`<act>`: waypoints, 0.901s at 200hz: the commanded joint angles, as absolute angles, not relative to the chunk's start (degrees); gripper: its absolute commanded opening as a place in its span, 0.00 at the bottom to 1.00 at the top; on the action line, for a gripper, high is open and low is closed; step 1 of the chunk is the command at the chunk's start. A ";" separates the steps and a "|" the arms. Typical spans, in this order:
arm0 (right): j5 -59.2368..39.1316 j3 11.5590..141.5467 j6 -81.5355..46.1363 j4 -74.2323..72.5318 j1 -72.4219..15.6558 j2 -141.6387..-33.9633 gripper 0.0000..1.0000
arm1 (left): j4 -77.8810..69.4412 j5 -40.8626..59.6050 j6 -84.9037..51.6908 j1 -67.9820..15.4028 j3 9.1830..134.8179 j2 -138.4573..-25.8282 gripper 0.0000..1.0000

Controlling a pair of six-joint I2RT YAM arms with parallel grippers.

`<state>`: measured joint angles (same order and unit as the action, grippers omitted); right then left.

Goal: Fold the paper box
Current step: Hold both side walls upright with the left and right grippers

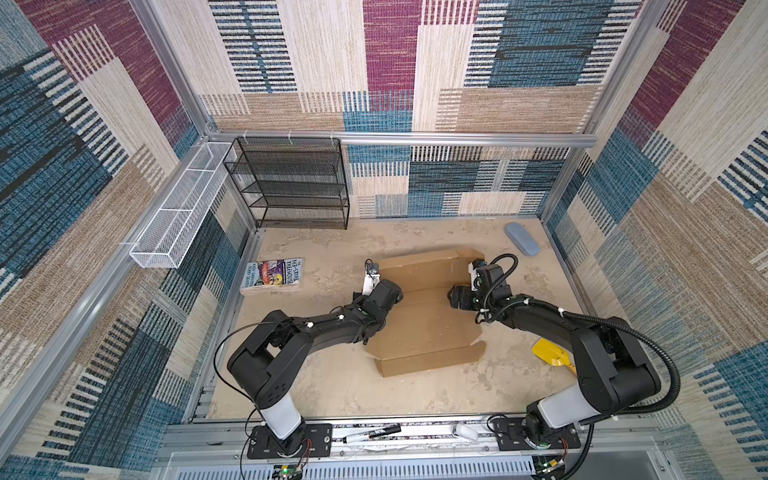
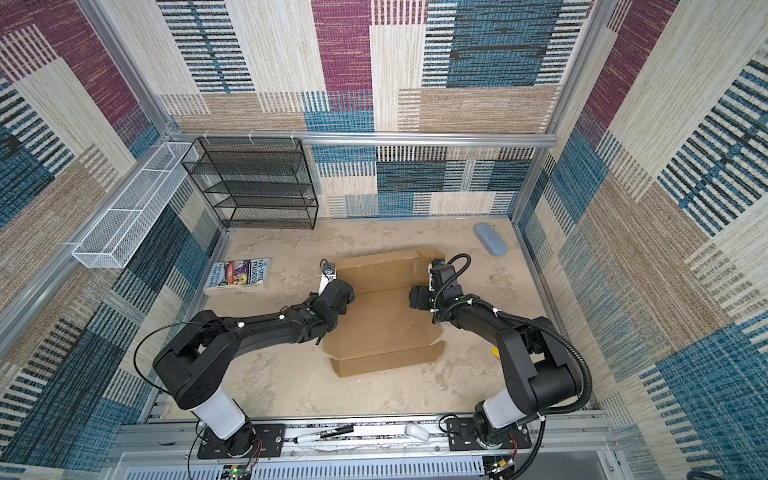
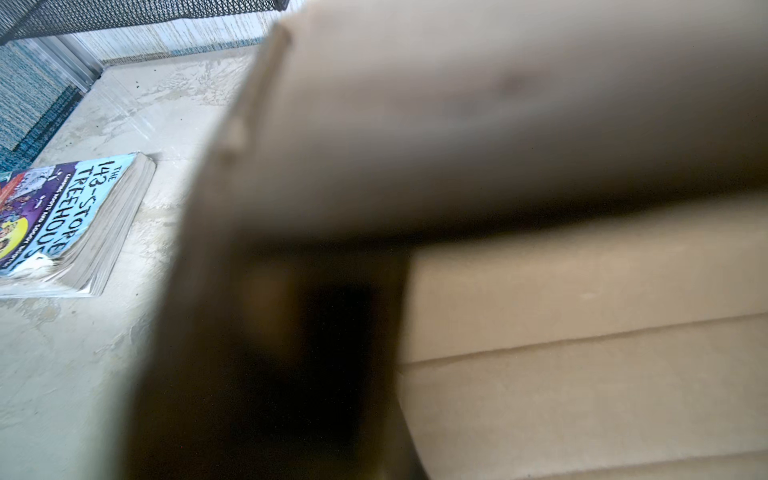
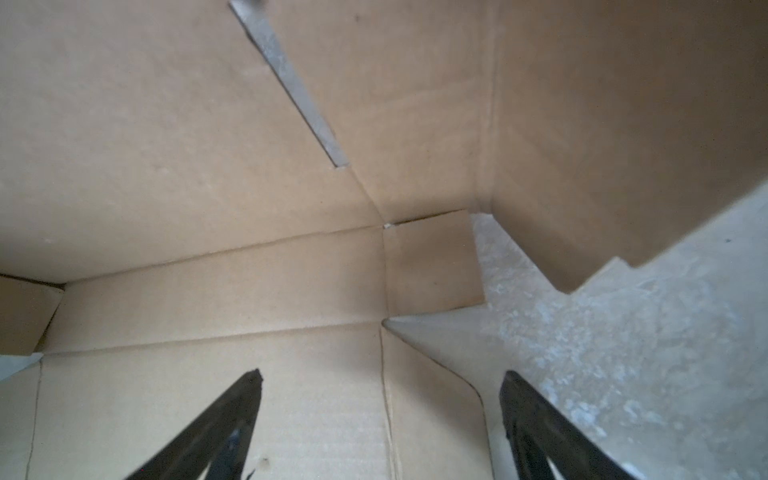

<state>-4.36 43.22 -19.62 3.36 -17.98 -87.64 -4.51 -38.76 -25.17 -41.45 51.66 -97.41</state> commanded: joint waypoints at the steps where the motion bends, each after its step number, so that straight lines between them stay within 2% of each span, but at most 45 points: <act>1: -3.33 43.24 -19.18 0.24 -18.06 -88.67 0.91 | -0.52 -37.07 -26.32 -40.98 52.74 -97.69 0.00; 180: -8.79 45.08 -18.66 -7.46 -18.02 -94.63 0.90 | 0.09 -35.66 -25.69 -40.84 53.56 -98.26 0.00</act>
